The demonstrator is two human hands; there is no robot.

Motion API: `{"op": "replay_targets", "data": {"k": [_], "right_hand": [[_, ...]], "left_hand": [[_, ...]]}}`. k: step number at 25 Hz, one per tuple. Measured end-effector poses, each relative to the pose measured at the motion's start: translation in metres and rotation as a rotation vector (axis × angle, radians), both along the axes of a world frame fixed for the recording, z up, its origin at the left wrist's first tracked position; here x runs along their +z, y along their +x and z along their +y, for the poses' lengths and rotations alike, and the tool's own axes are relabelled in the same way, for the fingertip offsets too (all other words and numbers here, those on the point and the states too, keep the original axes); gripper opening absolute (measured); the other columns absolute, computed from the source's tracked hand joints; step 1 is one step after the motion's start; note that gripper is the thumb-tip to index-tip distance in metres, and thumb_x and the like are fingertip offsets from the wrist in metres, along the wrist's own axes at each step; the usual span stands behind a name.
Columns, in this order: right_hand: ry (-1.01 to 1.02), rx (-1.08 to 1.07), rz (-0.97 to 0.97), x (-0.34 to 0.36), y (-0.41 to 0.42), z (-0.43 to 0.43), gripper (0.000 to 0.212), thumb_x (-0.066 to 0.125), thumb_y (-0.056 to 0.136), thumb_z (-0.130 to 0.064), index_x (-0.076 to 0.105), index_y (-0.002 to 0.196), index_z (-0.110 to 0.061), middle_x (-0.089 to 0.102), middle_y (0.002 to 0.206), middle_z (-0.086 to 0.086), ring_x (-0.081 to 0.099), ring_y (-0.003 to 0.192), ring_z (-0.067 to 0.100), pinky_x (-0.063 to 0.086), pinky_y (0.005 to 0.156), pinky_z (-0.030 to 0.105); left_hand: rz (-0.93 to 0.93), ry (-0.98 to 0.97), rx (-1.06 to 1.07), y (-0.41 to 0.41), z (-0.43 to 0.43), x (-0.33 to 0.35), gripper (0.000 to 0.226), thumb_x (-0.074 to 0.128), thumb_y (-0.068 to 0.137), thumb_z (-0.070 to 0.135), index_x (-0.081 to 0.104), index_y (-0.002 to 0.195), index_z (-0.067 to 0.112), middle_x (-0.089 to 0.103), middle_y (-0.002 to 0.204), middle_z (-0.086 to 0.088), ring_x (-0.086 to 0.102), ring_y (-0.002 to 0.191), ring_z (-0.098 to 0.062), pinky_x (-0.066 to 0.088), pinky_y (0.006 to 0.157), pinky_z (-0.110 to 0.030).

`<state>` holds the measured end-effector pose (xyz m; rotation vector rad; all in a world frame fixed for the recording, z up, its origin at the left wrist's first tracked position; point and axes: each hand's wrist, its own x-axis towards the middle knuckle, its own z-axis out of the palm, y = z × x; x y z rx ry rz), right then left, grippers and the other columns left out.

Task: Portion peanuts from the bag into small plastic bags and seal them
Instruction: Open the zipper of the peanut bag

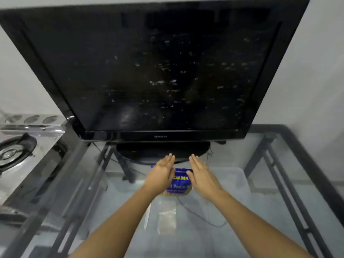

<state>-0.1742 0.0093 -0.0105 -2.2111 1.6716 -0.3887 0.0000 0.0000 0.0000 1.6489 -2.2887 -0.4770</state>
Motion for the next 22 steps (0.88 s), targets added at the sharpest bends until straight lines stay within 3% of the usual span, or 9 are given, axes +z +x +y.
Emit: {"op": "replay_targets", "data": {"k": [4,7,10,11,13,18,22], "right_hand": [[-0.014,0.046,0.062,-0.013,0.005,-0.014,0.046,0.042,0.097,-0.024,0.034,0.141,-0.013,0.042,0.144,0.004,0.037,0.131,0.020,0.033,0.105,0.030],[-0.061,0.062,0.064,-0.019,0.006,-0.016,0.040,0.052,0.092,-0.018,0.050,0.131,-0.010,0.057,0.127,0.008,0.050,0.118,0.025,0.047,0.093,0.036],[-0.220,0.143,0.126,-0.027,0.001,-0.022,0.057,0.088,0.057,-0.019,0.066,0.108,-0.004,0.069,0.099,0.012,0.066,0.091,0.027,0.059,0.063,0.034],[-0.247,0.165,0.171,-0.031,0.000,-0.023,0.065,0.093,0.044,-0.024,0.069,0.102,-0.005,0.070,0.092,0.009,0.068,0.084,0.024,0.058,0.054,0.029],[-0.263,0.204,0.208,-0.035,-0.001,-0.021,0.070,0.094,0.040,-0.031,0.069,0.101,-0.008,0.070,0.089,0.005,0.067,0.081,0.018,0.056,0.049,0.024],[-0.390,0.246,0.157,-0.034,-0.004,-0.019,0.055,0.090,0.048,-0.034,0.071,0.092,-0.008,0.070,0.081,0.004,0.065,0.073,0.015,0.052,0.051,0.020],[-0.400,0.240,0.121,-0.027,0.002,-0.023,0.038,0.091,0.045,-0.025,0.072,0.073,-0.011,0.067,0.065,0.002,0.063,0.057,0.017,0.047,0.048,0.017]], "left_hand": [[-0.079,0.045,-0.140,0.016,-0.021,-0.007,0.040,0.046,0.096,0.025,0.049,0.133,0.010,0.056,0.132,-0.011,0.052,0.119,-0.023,0.037,0.099,-0.027],[-0.042,0.125,-0.176,0.023,-0.031,-0.011,0.032,0.052,0.093,0.023,0.059,0.121,0.008,0.065,0.117,-0.011,0.059,0.107,-0.022,0.048,0.089,-0.031],[0.098,0.230,-0.126,0.028,-0.043,-0.010,0.027,0.057,0.090,0.019,0.063,0.113,0.006,0.067,0.112,-0.012,0.062,0.104,-0.021,0.053,0.082,-0.032],[0.142,0.267,-0.109,0.029,-0.046,-0.011,0.026,0.058,0.089,0.019,0.063,0.112,0.006,0.067,0.112,-0.012,0.062,0.104,-0.021,0.054,0.080,-0.031],[0.177,0.301,-0.103,0.030,-0.048,-0.013,0.026,0.060,0.088,0.019,0.063,0.111,0.006,0.068,0.110,-0.012,0.063,0.103,-0.020,0.055,0.079,-0.031],[0.203,0.313,-0.098,0.032,-0.051,-0.017,0.024,0.062,0.087,0.021,0.067,0.107,0.008,0.070,0.106,-0.009,0.065,0.098,-0.017,0.056,0.075,-0.028],[0.163,0.453,-0.165,0.027,-0.066,-0.005,0.019,0.063,0.086,0.028,0.069,0.098,0.016,0.071,0.091,0.002,0.066,0.086,-0.010,0.056,0.069,-0.024]]}}
